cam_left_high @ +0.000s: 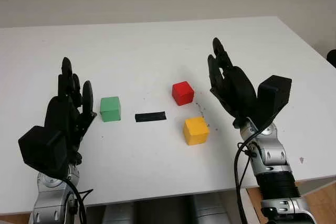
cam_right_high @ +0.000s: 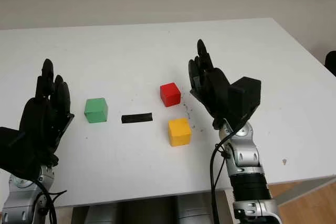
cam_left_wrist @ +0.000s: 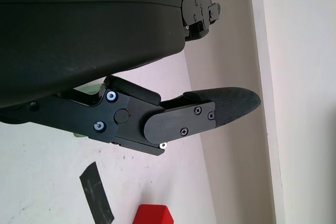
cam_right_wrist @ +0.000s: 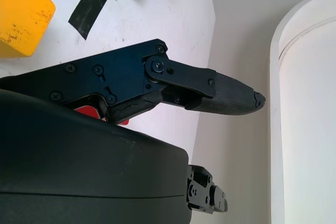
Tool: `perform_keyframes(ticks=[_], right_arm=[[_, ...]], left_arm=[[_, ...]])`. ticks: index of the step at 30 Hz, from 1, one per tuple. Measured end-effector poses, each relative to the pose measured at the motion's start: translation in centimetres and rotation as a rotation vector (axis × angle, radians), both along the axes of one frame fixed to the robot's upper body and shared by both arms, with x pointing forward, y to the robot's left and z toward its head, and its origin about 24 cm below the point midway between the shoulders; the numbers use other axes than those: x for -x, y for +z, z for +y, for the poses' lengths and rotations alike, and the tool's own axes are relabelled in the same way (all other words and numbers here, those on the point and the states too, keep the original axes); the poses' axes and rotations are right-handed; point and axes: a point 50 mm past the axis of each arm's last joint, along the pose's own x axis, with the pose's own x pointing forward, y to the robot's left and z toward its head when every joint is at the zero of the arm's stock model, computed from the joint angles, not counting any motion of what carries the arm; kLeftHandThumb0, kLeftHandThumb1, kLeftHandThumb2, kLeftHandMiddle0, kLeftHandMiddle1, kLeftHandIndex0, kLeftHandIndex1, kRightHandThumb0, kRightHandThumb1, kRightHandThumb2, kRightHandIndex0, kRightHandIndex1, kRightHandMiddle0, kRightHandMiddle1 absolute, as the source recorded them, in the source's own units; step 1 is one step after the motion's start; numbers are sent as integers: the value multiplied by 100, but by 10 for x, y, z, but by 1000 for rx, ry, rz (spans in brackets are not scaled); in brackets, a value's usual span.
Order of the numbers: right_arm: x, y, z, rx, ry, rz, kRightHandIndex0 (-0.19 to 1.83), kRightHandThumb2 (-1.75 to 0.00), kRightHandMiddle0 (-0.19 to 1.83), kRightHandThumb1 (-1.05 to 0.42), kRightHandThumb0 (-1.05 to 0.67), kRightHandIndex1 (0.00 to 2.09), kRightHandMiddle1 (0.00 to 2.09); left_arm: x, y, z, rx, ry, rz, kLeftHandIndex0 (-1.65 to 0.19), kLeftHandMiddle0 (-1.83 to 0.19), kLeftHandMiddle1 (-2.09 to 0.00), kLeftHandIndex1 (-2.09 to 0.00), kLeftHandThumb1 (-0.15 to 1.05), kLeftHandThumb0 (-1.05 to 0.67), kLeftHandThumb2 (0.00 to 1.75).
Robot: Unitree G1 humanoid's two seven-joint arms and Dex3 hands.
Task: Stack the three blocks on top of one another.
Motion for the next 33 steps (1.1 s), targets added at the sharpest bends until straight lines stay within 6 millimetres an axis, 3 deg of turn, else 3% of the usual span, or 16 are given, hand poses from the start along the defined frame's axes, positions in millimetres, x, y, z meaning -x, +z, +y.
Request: perform_keyframes(ticks=[11,15,19,23,27,33], right_arm=[[0,-1,0,11,25,6,-19,-63,-19,-105,-72,0,0],[-6,8,-6,57,9,-4,-19,-45,-19,-105,-71,0,0],[-18,24,-13,102,-24,-61,-5,-13,-6,-102,-67,7,8],[-35,44,-22,231,-23,-109,2,-6,-3,-97,-60,11,9],[-52,60,-24,468,40,-168,8,-3,-4,-92,-60,13,8],[-69,63,-19,734,101,-180,13,-3,12,-86,-62,14,14]], left_arm=[[1,-3,-4,1,-7,11,14,15,-5,-5,105,-70,61],[-1,-2,-6,-6,-11,8,14,15,-5,-5,105,-71,61],[-2,-2,-6,-1,-13,5,15,16,-5,-5,105,-71,60],[-2,-2,-7,11,-12,3,15,16,-5,-5,105,-70,60],[-2,-2,-7,11,-10,2,15,16,-5,-5,105,-70,61],[-1,-3,-8,18,0,3,15,15,-6,-5,105,-70,60]])
